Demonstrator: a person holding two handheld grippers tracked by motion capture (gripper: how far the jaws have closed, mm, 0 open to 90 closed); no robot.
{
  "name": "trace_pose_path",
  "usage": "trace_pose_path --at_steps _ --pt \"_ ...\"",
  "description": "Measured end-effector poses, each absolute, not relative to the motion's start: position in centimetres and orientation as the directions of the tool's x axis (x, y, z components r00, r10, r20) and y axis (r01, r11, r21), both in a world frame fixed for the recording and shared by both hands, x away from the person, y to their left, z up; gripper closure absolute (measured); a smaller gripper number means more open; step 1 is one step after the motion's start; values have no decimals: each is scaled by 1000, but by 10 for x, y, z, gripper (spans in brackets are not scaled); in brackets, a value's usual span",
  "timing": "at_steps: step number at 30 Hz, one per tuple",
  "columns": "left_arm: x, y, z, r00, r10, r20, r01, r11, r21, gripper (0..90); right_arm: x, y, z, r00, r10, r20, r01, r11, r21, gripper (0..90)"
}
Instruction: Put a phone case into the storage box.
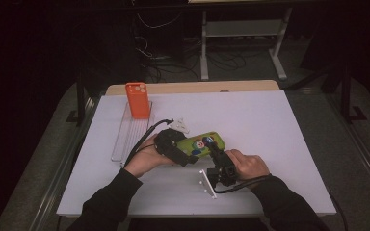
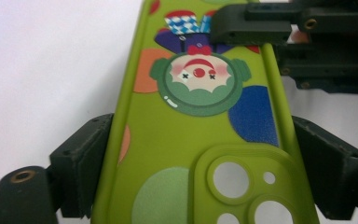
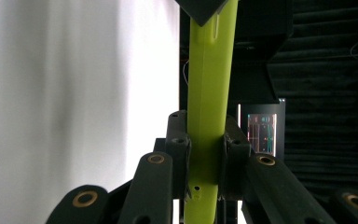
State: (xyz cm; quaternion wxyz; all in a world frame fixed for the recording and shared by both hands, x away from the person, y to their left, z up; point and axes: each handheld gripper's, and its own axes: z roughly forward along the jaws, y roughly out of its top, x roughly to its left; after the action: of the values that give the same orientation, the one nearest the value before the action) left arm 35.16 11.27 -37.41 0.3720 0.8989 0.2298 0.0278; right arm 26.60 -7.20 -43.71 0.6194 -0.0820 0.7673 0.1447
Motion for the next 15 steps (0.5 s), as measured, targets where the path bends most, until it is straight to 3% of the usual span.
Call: trace_pose_path --at_steps 3,8,15 --pt "354 115 -373 893 436 -113 391 -626 675 0 267 -73 -435 -241 68 -968 -296 945 140 763" --pt "353 123 -367 885 450 -124 387 -558 734 0 271 -75 -434 -308 138 -941 -264 938 224 763" --pt "354 134 -365 891 444 -96 352 -540 764 0 279 -81 -426 -452 312 -836 -164 892 422 762"
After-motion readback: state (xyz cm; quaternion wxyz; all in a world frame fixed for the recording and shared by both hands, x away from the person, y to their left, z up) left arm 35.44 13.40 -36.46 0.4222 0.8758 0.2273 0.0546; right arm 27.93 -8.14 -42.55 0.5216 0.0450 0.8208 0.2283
